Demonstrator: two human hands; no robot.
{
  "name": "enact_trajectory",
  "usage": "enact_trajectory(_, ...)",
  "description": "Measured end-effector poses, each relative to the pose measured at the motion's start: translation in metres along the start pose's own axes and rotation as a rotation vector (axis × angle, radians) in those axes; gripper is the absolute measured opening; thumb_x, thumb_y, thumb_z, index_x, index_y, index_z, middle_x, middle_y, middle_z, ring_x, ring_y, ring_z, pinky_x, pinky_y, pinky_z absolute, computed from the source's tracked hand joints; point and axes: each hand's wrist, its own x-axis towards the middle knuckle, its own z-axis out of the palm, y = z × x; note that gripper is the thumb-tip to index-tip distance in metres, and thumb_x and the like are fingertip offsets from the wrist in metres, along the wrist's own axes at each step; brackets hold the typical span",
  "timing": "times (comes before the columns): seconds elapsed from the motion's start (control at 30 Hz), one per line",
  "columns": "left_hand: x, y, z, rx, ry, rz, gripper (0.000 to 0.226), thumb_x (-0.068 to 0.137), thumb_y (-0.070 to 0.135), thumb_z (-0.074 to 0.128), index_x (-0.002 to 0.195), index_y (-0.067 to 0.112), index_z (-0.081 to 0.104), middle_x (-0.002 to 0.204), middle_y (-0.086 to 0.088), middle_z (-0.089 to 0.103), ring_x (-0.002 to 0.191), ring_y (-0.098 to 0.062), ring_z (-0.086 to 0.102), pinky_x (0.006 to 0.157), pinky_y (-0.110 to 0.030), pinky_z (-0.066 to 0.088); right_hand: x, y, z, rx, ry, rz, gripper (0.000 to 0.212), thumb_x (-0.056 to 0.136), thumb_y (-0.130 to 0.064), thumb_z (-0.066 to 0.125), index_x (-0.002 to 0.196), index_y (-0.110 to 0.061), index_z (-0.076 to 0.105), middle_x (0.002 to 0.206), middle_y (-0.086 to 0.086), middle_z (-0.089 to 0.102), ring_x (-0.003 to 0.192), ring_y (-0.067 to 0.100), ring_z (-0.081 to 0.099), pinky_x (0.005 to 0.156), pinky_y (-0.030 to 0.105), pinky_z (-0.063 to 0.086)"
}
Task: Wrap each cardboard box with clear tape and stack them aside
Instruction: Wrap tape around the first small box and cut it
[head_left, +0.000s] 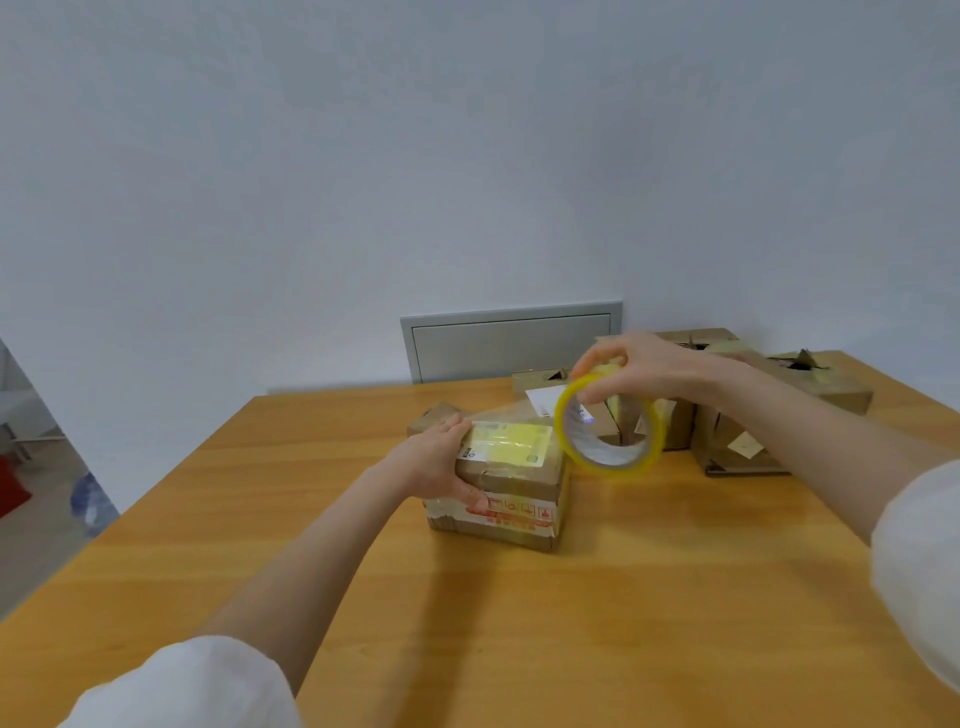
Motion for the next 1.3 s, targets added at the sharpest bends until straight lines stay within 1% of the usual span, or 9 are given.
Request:
enact_trajectory(0.13,-0.002,0.000,-0.003,0.026,-0.015,0.009,0.118,0.069,0.052,0.077,0.154,0.020,0.002,0.161,0.003,0.000,0.147,-0.020,0.008,0.118,-0.039,0.015,-0.009,0.025,0.007,-0.066,-0.108,0.057,0.022,0.079,-0.039,0.074,0.100,-0.042,0.068,0.106,-0.021,0.054,0.106,0.008,0.051,0.080,0.021,0.044)
enact_trajectory(0.23,-0.003,0.002,-0.005,0.039,-0.027,0.012,0.116,0.070,0.053,0.077,0.153,0.025,0.001,0.161,0.004,-0.001,0.147,-0.021,0.008,0.119,-0.043,0.016,-0.010,0.038,0.025,-0.020,-0.133,0.089,0.024,0.078,-0.039,0.075,0.102,-0.040,0.070,0.117,-0.012,0.058,0.104,0.005,0.055,0.077,0.017,0.046)
enact_trajectory(0.37,-0.002,0.005,-0.007,0.063,-0.086,-0.003,0.112,0.071,0.065,0.068,0.153,0.033,-0.002,0.161,0.002,-0.004,0.147,-0.025,0.005,0.118,-0.052,0.011,-0.006,0.044,0.033,-0.022,-0.133,0.111,0.025,0.076,-0.039,0.074,0.100,-0.043,0.070,0.128,-0.006,0.057,0.112,0.013,0.054,0.089,0.026,0.049)
enact_trajectory(0.5,0.001,0.025,-0.010,0.159,-0.036,0.022,0.107,0.075,0.078,0.047,0.153,0.017,0.007,0.161,-0.005,0.001,0.148,-0.024,-0.001,0.118,-0.053,0.001,0.000,0.046,0.051,-0.103,-0.157,0.120,0.038,0.079,-0.039,0.072,0.116,-0.038,0.066,0.137,-0.006,0.051,0.124,0.018,0.046,0.096,0.029,0.043)
enact_trajectory(0.77,0.007,0.064,0.015,0.104,0.003,0.148,0.074,0.093,0.065,0.020,0.153,0.026,-0.002,0.160,0.000,-0.010,0.147,-0.020,-0.010,0.120,-0.044,-0.002,0.009,0.046,0.065,-0.100,-0.116,0.126,0.044,0.075,-0.039,0.072,0.119,-0.040,0.063,0.137,-0.001,0.048,0.123,0.021,0.047,0.100,0.039,0.045)
enact_trajectory(0.9,0.005,0.065,-0.005,-0.021,-0.040,0.190,0.064,0.097,0.053,0.036,0.152,0.030,0.011,0.161,0.000,0.001,0.148,-0.020,0.002,0.119,-0.042,0.007,0.006,0.044,0.066,-0.115,-0.107,0.132,0.046,0.074,-0.041,0.071,0.119,-0.042,0.063,0.133,-0.002,0.051,0.118,0.021,0.051,0.096,0.041,0.049)
enact_trajectory(1.0,0.007,0.076,-0.025,-0.158,-0.091,0.248,0.096,0.081,0.054,0.065,0.153,0.029,0.008,0.161,0.005,0.004,0.148,-0.017,0.005,0.120,-0.043,0.010,0.002,0.039,0.065,-0.149,-0.106,0.136,0.046,0.076,-0.041,0.069,0.121,-0.043,0.061,0.130,-0.002,0.055,0.113,0.020,0.054,0.091,0.040,0.052)
enact_trajectory(1.13,0.024,0.094,-0.029,0.265,-0.220,0.220,0.129,0.065,0.064,0.074,0.149,0.030,-0.017,0.160,0.000,-0.015,0.146,-0.023,-0.014,0.116,-0.058,-0.001,-0.002,0.035,0.064,-0.189,-0.116,0.129,0.043,0.081,-0.040,0.066,0.123,-0.042,0.059,0.125,0.000,0.057,0.107,0.020,0.056,0.086,0.039,0.054)
enact_trajectory(1.3,0.032,0.096,-0.020,0.266,-0.270,0.168,0.129,0.063,0.060,0.078,0.150,0.034,-0.013,0.160,0.000,-0.009,0.147,-0.028,-0.005,0.116,-0.056,0.016,-0.008,0.034,0.065,-0.257,-0.116,0.104,0.045,0.085,-0.038,0.064,0.129,-0.040,0.053,0.131,0.000,0.051,0.112,0.020,0.052,0.087,0.037,0.052)
